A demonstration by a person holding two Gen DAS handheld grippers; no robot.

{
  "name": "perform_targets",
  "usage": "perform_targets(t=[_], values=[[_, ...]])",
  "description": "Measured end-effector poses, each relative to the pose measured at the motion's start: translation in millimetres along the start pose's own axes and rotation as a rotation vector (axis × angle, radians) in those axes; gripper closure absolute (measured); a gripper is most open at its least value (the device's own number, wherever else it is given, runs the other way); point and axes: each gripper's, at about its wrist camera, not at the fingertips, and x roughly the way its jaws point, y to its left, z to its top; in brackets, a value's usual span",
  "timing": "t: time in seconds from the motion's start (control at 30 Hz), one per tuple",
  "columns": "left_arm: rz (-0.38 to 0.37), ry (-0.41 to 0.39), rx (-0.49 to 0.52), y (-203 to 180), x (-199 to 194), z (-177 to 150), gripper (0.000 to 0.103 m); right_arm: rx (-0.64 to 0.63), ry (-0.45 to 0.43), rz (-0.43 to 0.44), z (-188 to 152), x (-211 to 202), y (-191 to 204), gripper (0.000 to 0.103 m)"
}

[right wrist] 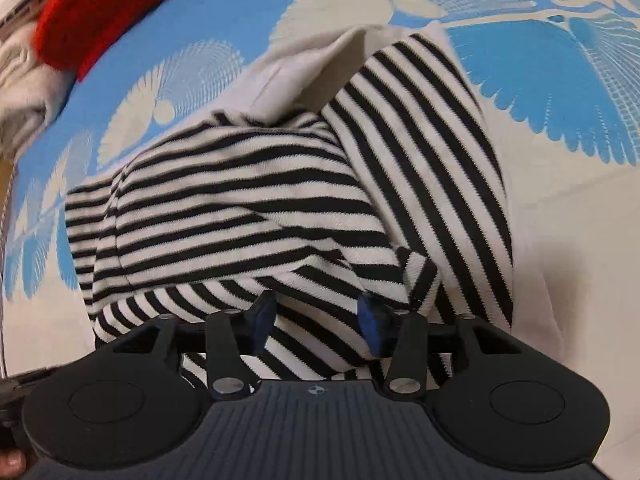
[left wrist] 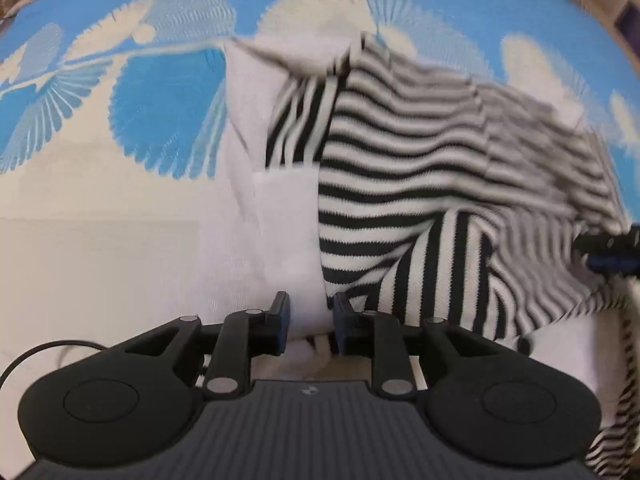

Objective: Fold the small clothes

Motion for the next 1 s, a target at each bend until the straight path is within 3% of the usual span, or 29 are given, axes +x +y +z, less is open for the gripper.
perform_targets(t=[0.13,0.2,0.3,0.37,0.43,0.57,0.67,0.73,0.8,0.87,0.93,1.0], values=[[-0.072,-0.113,-0.057,6.7,-23.5,5.4,0.076,-0.016,-0.132,0.029,0.8,-31.1,3.5,0.055],[-0.085,-0.082,-0.070,5.0,-17.9,4.3,0.076,-0.019,-0.171,0.002,1.8,-36.9,-2.8,0.054],[-0.050,0.050,-0.031,1.1,11.9,-4.2,0.076,0.024,-0.108,-0.084,0.5,-23.5,-20.3,0.056],[-0.037,0.036,-0.013,-0.3,10.8,-3.9,0.075,0.060,-0.110,-0.083,1.1,-23.9,-29.4,0.057],[-0.054,-0.027,-0.039,2.7,-4.5,0.4,0.073,0.068,-0.135,-0.089,3.5,-32.7,-26.0,0.054],[-0.158,-0.173,-0.116,5.0,-34.2,9.1,0.072,0.073,-0.205,-0.035,4.4,-49.0,-27.1,0.054],[-0.287,-0.208,-0.128,-4.6,-46.4,9.9,0.071,0.068,-0.181,-0.010,3.9,-47.2,-35.3,0.053],[-0.315,-0.194,-0.097,-13.2,-41.3,9.9,0.071,0.087,-0.125,-0.028,6.1,-33.3,-39.1,0.053],[-0.223,-0.094,-0.035,-27.3,-19.6,5.1,0.071,0.103,-0.075,-0.101,3.9,-19.8,-45.5,0.053],[-0.065,0.044,0.029,-36.6,12.0,-3.1,0.074,0.110,-0.083,-0.089,3.1,-20.7,-46.0,0.053],[-0.039,0.036,0.011,-39.4,11.3,-4.1,0.074,0.088,-0.115,-0.085,4.1,-32.0,-38.5,0.053],[-0.037,-0.020,0.004,-45.4,-12.4,0.1,0.073,0.038,-0.195,-0.075,5.3,-54.5,-24.5,0.053]])
